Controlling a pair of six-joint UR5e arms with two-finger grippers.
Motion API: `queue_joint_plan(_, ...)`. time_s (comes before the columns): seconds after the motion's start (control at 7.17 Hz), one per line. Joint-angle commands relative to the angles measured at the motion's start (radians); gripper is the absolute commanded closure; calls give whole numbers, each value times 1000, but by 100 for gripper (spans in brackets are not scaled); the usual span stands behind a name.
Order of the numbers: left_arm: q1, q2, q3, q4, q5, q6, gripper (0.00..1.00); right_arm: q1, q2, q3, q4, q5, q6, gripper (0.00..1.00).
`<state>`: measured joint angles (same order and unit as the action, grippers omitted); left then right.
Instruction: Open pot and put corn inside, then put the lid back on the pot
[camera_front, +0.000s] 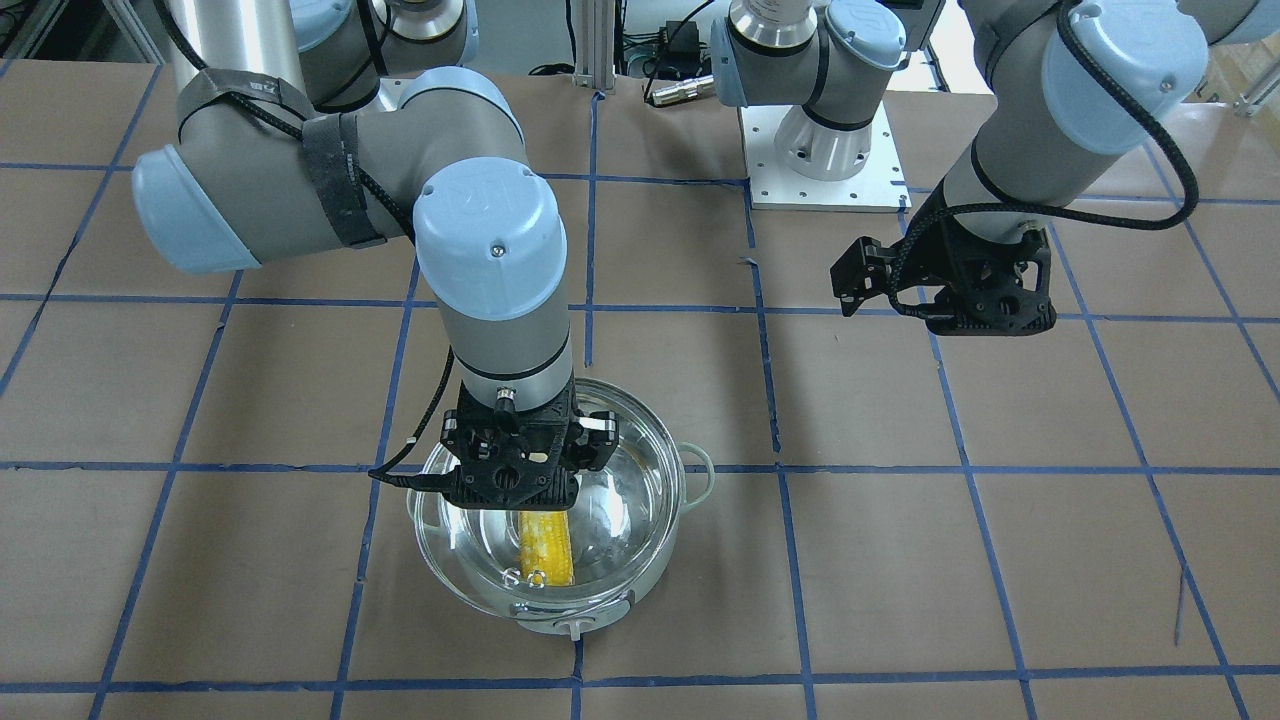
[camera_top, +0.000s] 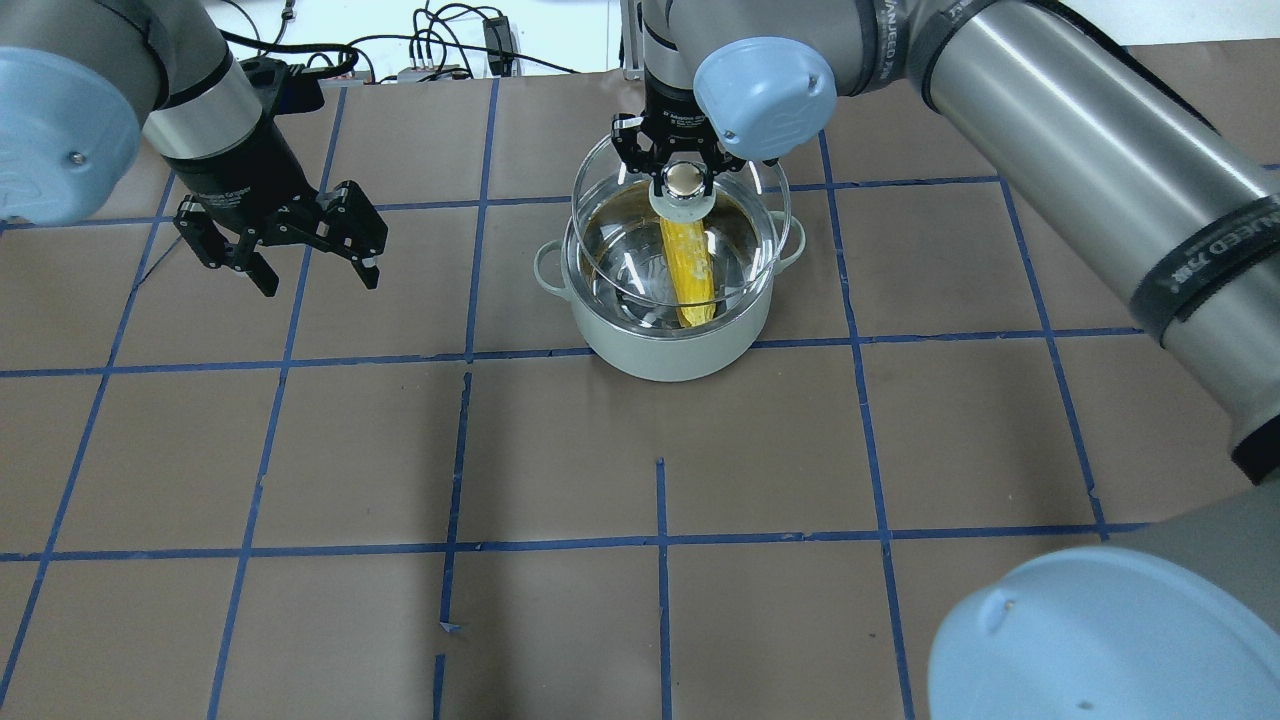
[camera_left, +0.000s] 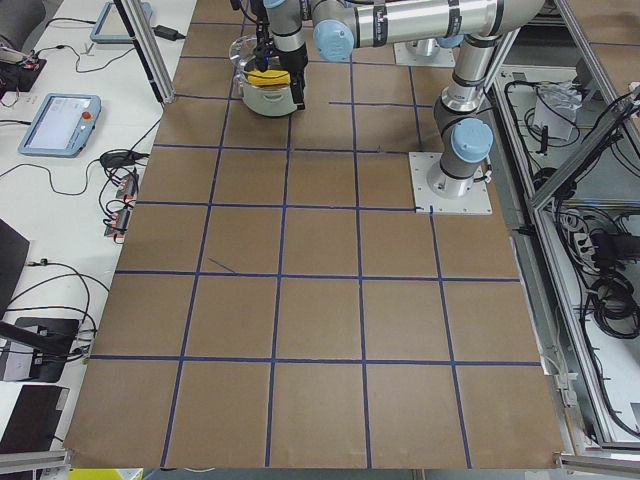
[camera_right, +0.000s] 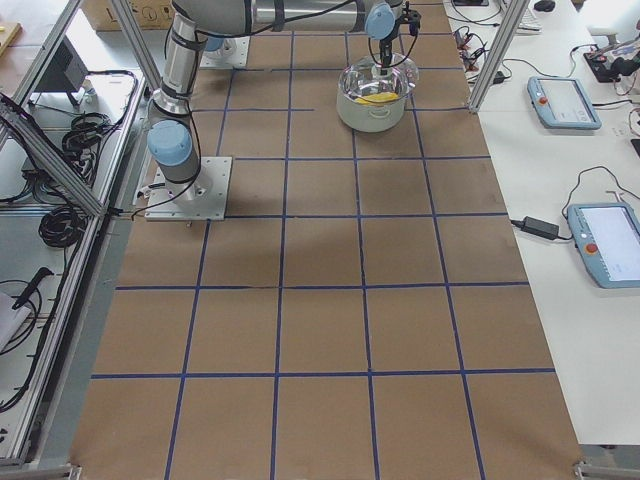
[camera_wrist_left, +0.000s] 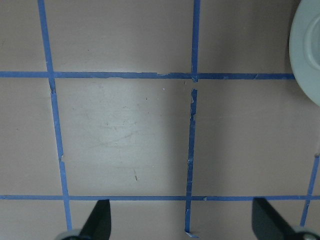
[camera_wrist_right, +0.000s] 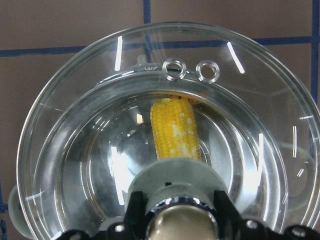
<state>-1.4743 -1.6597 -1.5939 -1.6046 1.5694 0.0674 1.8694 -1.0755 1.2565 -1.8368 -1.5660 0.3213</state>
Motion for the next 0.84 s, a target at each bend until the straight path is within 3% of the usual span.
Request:
queue_joint_plan(0.0, 2, 0, 0, 0, 0, 0, 0, 2, 5, -2, 1, 11, -5, 82)
queue_joint_plan(0.7, -1, 11, 0, 0, 6, -9, 0, 5, 5, 9, 8, 12, -2, 82)
